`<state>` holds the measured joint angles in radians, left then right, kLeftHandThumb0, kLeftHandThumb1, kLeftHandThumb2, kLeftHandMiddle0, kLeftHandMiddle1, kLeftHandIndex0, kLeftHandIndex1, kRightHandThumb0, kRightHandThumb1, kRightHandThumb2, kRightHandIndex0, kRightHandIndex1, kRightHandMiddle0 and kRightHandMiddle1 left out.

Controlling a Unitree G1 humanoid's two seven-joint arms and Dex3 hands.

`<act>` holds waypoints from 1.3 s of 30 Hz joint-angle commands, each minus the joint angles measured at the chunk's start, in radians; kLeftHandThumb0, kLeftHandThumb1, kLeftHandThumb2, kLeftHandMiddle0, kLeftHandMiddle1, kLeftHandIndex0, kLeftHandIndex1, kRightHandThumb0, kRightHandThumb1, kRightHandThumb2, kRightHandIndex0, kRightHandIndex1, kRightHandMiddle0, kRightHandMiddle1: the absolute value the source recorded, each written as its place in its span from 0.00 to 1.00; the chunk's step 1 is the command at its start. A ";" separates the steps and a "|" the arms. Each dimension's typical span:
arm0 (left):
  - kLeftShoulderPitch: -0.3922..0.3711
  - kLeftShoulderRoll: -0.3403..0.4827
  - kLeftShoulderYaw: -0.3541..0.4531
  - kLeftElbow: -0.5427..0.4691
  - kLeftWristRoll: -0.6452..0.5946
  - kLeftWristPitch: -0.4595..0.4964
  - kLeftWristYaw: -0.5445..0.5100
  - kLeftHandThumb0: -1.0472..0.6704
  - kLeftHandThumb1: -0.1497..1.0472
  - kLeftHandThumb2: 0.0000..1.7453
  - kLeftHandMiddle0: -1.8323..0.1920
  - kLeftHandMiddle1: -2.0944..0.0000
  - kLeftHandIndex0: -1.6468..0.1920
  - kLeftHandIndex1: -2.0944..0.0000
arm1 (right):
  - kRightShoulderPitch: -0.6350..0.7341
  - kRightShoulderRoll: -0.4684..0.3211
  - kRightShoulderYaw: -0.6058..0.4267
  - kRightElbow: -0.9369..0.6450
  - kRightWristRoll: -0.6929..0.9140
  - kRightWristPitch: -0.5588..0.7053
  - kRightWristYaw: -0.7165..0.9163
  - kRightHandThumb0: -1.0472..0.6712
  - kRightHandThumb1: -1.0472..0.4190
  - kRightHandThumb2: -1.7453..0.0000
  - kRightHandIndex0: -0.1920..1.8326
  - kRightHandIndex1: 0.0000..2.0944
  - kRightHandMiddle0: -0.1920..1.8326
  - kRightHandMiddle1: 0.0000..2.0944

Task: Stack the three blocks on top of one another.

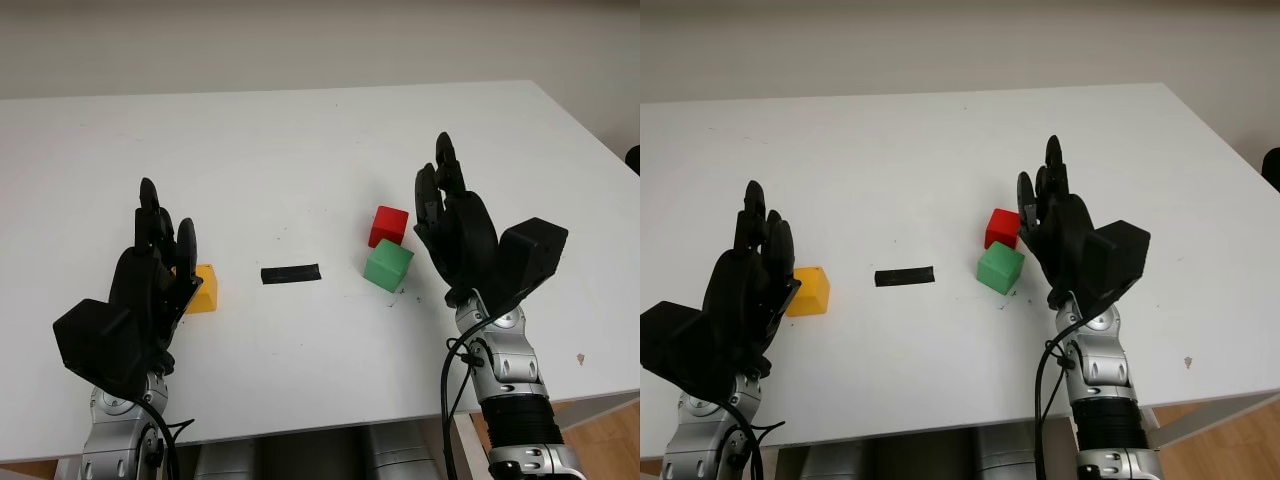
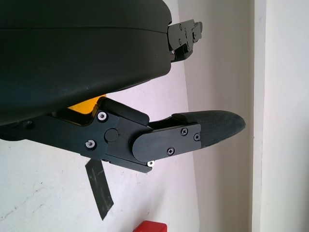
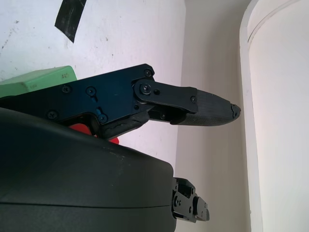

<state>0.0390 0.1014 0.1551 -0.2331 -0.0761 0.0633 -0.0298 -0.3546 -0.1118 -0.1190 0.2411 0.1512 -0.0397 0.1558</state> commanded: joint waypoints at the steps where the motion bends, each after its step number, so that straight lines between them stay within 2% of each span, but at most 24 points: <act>1: 0.015 0.000 -0.002 -0.028 -0.001 -0.007 -0.002 0.17 1.00 0.33 1.00 1.00 1.00 1.00 | 0.013 -0.004 0.004 -0.029 -0.005 -0.013 0.003 0.17 0.00 0.68 0.00 0.01 0.00 0.01; 10: 0.008 0.006 -0.001 -0.035 -0.003 0.014 -0.007 0.17 1.00 0.33 1.00 1.00 1.00 1.00 | 0.004 -0.002 0.008 -0.023 -0.002 0.005 0.003 0.17 0.00 0.68 0.00 0.00 0.00 0.00; 14: 0.004 0.004 0.001 -0.028 -0.008 0.014 -0.008 0.17 1.00 0.33 1.00 1.00 1.00 1.00 | -0.046 -0.047 -0.009 0.030 0.003 -0.024 0.051 0.18 0.00 0.70 0.01 0.01 0.00 0.01; 16: 0.002 0.003 -0.001 -0.022 -0.002 0.007 -0.005 0.17 1.00 0.33 1.00 1.00 1.00 1.00 | -0.111 -0.105 -0.024 0.085 0.006 -0.044 0.103 0.18 0.00 0.77 0.02 0.02 0.02 0.02; 19: -0.002 0.005 -0.004 -0.021 0.003 0.011 -0.004 0.18 1.00 0.35 1.00 1.00 1.00 1.00 | -0.217 -0.180 -0.039 0.202 0.002 -0.119 0.173 0.18 0.02 0.91 0.13 0.06 0.13 0.07; 22: -0.005 0.007 -0.004 -0.023 0.000 0.015 -0.008 0.18 1.00 0.35 1.00 1.00 1.00 1.00 | -0.321 -0.249 -0.035 0.321 -0.005 -0.169 0.259 0.23 0.07 0.96 0.18 0.08 0.17 0.09; 24: -0.007 0.006 -0.004 -0.022 0.004 0.013 -0.005 0.17 1.00 0.34 1.00 1.00 1.00 1.00 | -0.408 -0.328 0.012 0.408 -0.095 -0.249 0.292 0.27 0.09 0.98 0.21 0.10 0.19 0.11; 28: -0.011 0.004 -0.004 -0.027 0.003 0.019 -0.003 0.17 1.00 0.33 1.00 1.00 1.00 1.00 | -0.526 -0.416 0.102 0.531 -0.267 -0.373 0.278 0.32 0.16 0.99 0.26 0.12 0.23 0.14; 32: -0.018 0.005 -0.004 -0.029 0.007 0.021 0.000 0.17 1.00 0.34 1.00 1.00 1.00 1.00 | -0.625 -0.448 0.160 0.669 -0.353 -0.480 0.273 0.33 0.19 0.98 0.27 0.11 0.25 0.15; 34: -0.020 0.005 -0.002 -0.029 0.003 0.020 -0.001 0.18 1.00 0.34 1.00 1.00 1.00 1.00 | -0.672 -0.468 0.199 0.723 -0.410 -0.532 0.255 0.32 0.20 0.97 0.27 0.12 0.24 0.19; 39: -0.026 0.014 0.002 -0.032 0.001 0.022 -0.007 0.18 1.00 0.34 1.00 1.00 1.00 1.00 | -0.759 -0.521 0.329 0.772 -0.613 -0.599 0.163 0.33 0.18 0.96 0.26 0.11 0.20 0.24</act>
<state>0.0325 0.1048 0.1544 -0.2510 -0.0737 0.0888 -0.0339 -1.0695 -0.6062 0.1889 1.0051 -0.4342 -0.6198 0.3398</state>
